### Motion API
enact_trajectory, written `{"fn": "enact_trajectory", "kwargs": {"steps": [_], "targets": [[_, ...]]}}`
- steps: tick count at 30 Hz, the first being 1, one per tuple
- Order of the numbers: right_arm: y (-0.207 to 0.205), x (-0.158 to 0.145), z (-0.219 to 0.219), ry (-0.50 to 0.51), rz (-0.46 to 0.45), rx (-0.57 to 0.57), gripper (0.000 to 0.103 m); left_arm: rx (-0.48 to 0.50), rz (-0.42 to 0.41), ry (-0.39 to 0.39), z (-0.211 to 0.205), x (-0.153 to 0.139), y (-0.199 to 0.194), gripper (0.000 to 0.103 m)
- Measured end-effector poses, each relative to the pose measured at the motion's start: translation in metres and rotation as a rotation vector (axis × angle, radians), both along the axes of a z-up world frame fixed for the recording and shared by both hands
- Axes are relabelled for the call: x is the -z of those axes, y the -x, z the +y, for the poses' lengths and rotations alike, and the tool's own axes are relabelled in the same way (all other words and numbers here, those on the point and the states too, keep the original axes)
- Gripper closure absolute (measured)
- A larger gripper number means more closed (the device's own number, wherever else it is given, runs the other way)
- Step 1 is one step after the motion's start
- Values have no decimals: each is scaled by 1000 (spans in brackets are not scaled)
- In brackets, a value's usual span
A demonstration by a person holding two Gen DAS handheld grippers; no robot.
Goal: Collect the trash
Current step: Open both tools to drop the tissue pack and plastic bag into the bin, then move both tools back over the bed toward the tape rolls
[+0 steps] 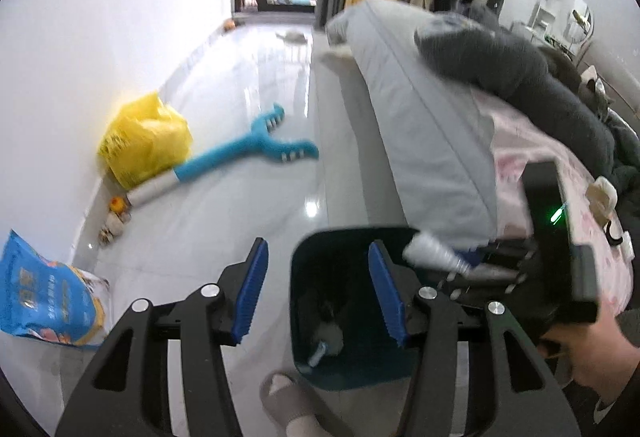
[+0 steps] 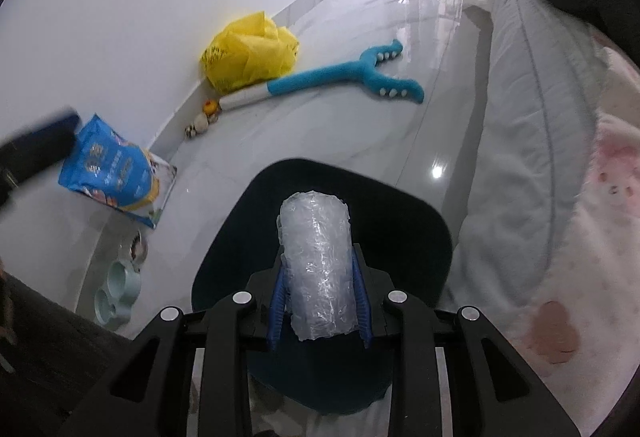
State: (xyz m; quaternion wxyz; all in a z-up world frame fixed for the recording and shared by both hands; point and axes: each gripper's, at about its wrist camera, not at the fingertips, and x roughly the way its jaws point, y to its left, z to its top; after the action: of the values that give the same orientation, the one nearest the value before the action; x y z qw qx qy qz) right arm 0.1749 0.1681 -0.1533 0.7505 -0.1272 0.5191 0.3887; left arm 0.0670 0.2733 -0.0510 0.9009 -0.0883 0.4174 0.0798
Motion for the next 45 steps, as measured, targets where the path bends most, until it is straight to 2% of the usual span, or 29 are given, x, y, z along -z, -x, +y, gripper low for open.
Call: {"fn": "enact_trajectory", "kwargs": {"steps": [10, 16, 18, 19, 20, 21, 26, 30, 34, 45], "targets": [[8, 29, 11, 80, 55, -29, 73, 4, -152, -19, -4, -46, 12, 55], [13, 37, 16, 113, 68, -52, 71, 21, -198, -33, -10, -62, 17, 55], [13, 37, 17, 117, 73, -54, 64, 21, -204, -20, -9, -64, 17, 55], [14, 36, 16, 115, 72, -54, 56, 21, -208, -19, -9, -65, 17, 55], [14, 35, 15, 112, 70, -55, 51, 20, -211, -19, -9, -66, 17, 55], [15, 33, 15, 108, 70, -56, 51, 20, -215, -18, -9, -68, 17, 55], [18, 15, 9, 58, 59, -63, 49, 29, -257, -11, -15, -81, 16, 53], [27, -7, 1, 31, 3, -96, 48, 48, -301, -1, -28, -94, 14, 51], [30, -34, -17, -40, -45, -102, 41, 80, -354, 26, -45, -106, 10, 47], [14, -90, -102, -119, -169, 15, 37, 157, -374, 39, -100, -113, -19, 38]]}}
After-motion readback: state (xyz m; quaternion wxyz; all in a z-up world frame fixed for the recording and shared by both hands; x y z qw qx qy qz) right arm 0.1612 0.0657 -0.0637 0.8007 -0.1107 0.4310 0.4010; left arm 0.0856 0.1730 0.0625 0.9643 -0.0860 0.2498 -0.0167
